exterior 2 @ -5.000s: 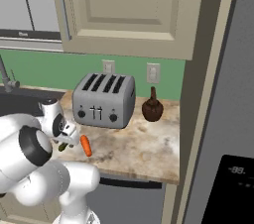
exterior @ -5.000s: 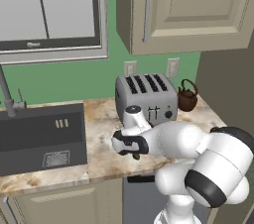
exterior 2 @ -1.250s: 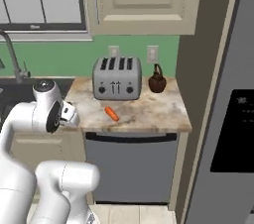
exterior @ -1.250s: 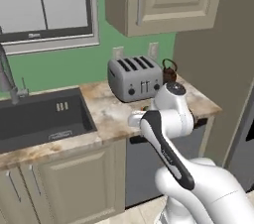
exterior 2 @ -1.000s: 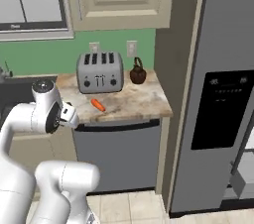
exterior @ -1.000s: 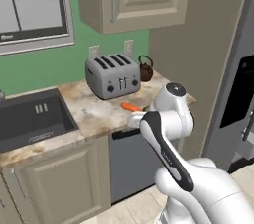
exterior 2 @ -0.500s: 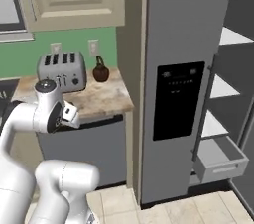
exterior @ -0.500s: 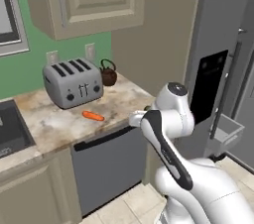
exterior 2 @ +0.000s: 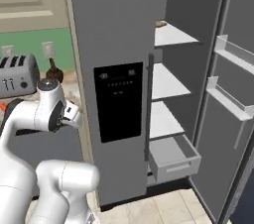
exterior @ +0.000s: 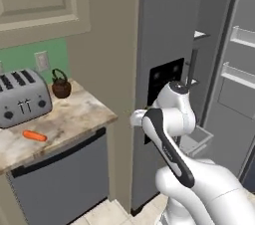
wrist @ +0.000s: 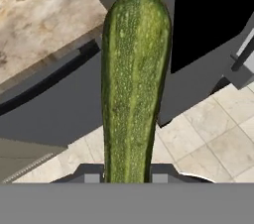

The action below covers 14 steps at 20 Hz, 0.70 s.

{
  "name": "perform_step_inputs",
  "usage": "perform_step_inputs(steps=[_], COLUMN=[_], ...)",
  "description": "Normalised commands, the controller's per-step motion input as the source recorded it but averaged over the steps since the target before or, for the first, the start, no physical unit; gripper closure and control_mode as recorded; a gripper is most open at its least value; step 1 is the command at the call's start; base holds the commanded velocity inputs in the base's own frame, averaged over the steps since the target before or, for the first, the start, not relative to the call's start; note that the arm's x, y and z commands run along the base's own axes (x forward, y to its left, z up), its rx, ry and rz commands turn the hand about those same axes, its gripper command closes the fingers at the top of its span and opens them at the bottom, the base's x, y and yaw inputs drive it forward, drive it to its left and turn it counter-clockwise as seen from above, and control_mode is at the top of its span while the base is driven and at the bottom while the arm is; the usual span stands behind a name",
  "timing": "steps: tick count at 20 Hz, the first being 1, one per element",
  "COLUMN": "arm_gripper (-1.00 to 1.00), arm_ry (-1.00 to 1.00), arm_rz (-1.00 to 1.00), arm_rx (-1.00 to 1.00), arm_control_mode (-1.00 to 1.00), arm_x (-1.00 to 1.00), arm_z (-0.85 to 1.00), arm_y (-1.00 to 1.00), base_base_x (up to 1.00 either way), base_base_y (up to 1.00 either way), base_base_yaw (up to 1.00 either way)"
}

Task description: Place the carrot and squash inside the fridge drawer. Close the drawer after placing the vegetables.

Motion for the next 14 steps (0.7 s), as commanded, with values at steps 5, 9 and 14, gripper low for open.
perform_step_inputs(steps=[5,9,14], arm_gripper=[1.0,1.0,1.0], arm_ry=[0.0,0.0,0.0], arm_rz=[0.0,0.0,0.0], arm_rx=[0.0,0.0,0.0], arm_control_mode=[1.0,1.0,1.0], arm_x=[0.0,0.0,0.0], arm_z=[0.0,0.0,0.0], arm_y=[0.0,0.0,0.0], base_base_x=[0.2,0.28,0.19], base_base_y=[-0.81,-0.75,-0.44], base_base_yaw=[-0.16,-0.15,-0.14])
